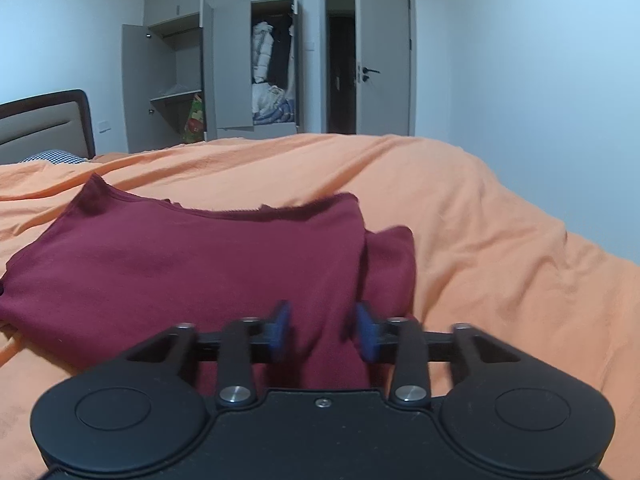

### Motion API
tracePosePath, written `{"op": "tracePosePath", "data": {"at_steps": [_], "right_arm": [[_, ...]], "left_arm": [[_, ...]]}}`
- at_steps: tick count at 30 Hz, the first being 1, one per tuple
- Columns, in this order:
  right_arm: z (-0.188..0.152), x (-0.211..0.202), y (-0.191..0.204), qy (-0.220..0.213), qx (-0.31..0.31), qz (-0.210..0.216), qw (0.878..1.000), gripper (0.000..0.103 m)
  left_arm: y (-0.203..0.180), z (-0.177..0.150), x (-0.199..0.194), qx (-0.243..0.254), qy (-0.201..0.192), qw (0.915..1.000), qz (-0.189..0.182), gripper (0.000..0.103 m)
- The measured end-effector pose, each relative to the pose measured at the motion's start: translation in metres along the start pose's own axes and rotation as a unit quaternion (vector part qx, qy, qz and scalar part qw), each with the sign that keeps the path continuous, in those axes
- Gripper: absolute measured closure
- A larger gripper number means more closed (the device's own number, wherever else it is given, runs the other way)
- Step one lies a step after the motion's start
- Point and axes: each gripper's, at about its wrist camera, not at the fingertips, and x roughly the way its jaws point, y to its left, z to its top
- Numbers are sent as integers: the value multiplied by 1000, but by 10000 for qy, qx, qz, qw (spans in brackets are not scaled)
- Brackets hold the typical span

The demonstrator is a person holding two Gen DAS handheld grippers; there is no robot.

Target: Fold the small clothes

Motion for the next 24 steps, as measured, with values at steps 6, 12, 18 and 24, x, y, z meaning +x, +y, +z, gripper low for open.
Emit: {"op": "tracePosePath", "data": {"at_steps": [6,12,18,24], "right_arm": [[21,18,34,-218,-387,336,9984,24],[54,72,85,-195,-947,670,9931,4],[72,125,109,-235,-1072,-36,9940,1],[51,155,106,106,-1003,-107,9948,1]], "left_arm": [[-4,-2,-8,-156,-127,9998,75,24],[-5,-6,-11,-231,-291,9988,315,1],[-3,-10,-2,-366,-173,9983,416,1],[-3,-14,3,-268,-108,9985,471,0]]}}
